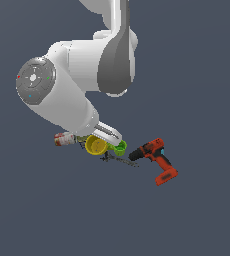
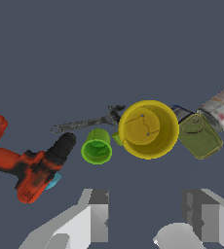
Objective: Pick up a designated object from a clutter of objects.
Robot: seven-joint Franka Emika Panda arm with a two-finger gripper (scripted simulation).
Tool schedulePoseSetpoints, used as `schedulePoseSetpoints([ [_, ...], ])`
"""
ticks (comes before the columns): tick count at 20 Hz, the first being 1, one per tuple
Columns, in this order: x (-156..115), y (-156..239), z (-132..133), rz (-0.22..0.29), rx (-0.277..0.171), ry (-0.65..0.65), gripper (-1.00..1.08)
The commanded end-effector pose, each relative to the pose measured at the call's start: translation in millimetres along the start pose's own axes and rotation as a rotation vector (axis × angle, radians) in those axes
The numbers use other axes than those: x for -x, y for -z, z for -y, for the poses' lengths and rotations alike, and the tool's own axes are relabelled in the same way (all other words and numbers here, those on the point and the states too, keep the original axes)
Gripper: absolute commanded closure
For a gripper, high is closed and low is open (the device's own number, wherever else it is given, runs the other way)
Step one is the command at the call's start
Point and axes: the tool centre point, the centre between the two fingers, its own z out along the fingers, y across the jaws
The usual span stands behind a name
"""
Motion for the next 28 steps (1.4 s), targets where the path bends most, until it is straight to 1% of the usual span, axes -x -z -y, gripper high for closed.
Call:
schedulePoseSetpoints([
  [1,-10.9,-8.6,-0.1,0.052,-0.01,-0.073,-0.2],
  [6,-30.8,-27.5,-0.9,0.157,-0.021,-0.211,-0.2],
  [11,-48.2,-48.7,-2.5,0.262,-0.023,-0.341,-0.2],
  [20,-71.8,-90.6,-7.5,0.45,-0.001,-0.551,-0.2],
  [24,-77.5,-106.1,-9.9,0.516,0.014,-0.617,-0.2],
  [28,-80.8,-117.7,-11.9,0.563,0.028,-0.662,-0.2],
])
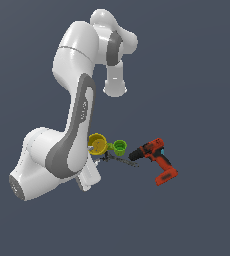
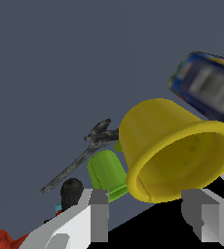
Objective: Pick up a designated object from a clutter of objects.
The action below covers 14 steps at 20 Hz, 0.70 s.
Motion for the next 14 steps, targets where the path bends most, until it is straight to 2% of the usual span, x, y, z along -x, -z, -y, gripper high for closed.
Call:
schedulePoseSetpoints([
  [1,-4.5,-4.3,1.4,0.024,0.009,-0.028,-0.2],
  [7,-10.3,-10.2,2.7,0.053,0.021,-0.06,-0.2],
  [14,-10.4,-11.8,2.3,0.053,0.021,-0.06,-0.2],
])
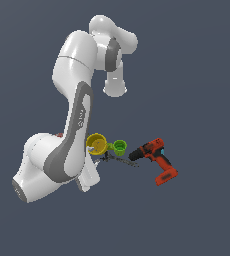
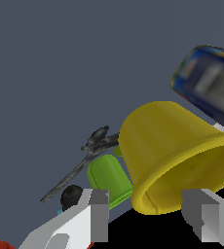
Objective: Pick up a designated object from a clutter of objects.
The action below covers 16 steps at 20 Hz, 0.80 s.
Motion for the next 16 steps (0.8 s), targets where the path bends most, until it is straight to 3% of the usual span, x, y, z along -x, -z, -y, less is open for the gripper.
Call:
schedulePoseSetpoints([
  [1,0.2,-1.4,-0.1,0.0,0.0,0.0,-0.2],
  [16,0.1,-27.8,-0.3,0.002,0.001,-0.003,-0.2],
])
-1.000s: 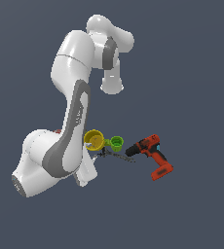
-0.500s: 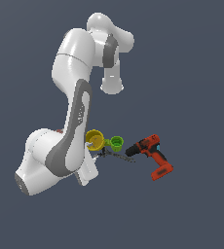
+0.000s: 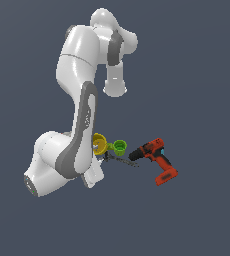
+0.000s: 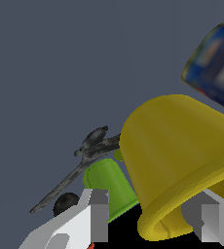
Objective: Pick up a designated object from a clutter of objects.
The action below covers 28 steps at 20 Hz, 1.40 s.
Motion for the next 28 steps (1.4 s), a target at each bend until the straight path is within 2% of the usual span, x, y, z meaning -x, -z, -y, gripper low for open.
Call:
schedulePoseSetpoints([
  [1,-0.1,-2.9,0.0,0.0,0.0,0.0,-0.2],
  [5,0.0,-3.9,0.6,0.0,0.0,0.0,-0.2],
  [6,0.0,-3.9,0.6,0.0,0.0,0.0,1.08],
  [19,1.0,-1.5,0.6,-0.002,-0.004,0.008,1.08],
  [28,18.8,31.5,-0.5,-0.045,-0.059,0.129,1.08],
])
